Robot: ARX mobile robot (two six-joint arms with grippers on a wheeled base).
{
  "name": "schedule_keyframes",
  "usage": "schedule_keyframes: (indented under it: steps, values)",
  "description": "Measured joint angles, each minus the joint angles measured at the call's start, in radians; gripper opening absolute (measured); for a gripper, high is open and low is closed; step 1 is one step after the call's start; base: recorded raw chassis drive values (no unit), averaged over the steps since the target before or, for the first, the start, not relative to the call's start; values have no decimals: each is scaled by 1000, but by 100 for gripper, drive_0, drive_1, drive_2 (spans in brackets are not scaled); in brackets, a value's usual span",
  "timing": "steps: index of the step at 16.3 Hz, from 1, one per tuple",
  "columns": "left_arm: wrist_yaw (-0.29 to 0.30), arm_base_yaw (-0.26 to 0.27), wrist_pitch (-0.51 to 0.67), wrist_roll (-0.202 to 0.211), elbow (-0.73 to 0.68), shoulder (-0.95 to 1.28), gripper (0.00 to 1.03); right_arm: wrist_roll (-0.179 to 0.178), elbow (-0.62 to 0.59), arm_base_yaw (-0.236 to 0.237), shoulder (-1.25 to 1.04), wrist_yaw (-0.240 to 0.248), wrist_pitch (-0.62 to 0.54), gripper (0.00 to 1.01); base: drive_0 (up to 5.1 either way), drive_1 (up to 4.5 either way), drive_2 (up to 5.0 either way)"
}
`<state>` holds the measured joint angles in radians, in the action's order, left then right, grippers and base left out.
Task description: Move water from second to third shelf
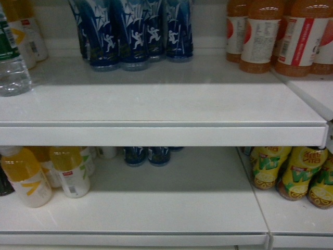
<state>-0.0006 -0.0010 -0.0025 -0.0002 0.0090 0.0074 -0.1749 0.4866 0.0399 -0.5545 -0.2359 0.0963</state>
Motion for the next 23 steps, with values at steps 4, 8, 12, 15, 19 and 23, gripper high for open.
schedule_keyframes:
  steps: [4, 8, 12, 15, 19, 23]
  values:
    - [0, 0, -1, 0, 0, 0, 98, 0, 0, 0, 1, -1, 0, 43, -510, 236, 236]
    - [1, 0, -1, 0, 0, 0, 98, 0, 0, 0, 0, 0, 1, 43, -504, 241, 241]
    - [0, 0, -2, 0, 0, 0, 98, 0, 0, 0, 0, 0, 1, 43, -498, 247, 247]
    - [0, 0, 0, 0, 0, 0, 98, 0, 0, 1, 0, 0, 0, 43, -503, 243, 243]
    - [0, 0, 1, 0, 0, 0, 98, 0, 0, 0, -2, -1, 1, 43, -491, 255, 255]
    - [0, 0, -2, 0, 0, 0, 98, 0, 0, 0, -1, 0, -2, 43, -500, 245, 245]
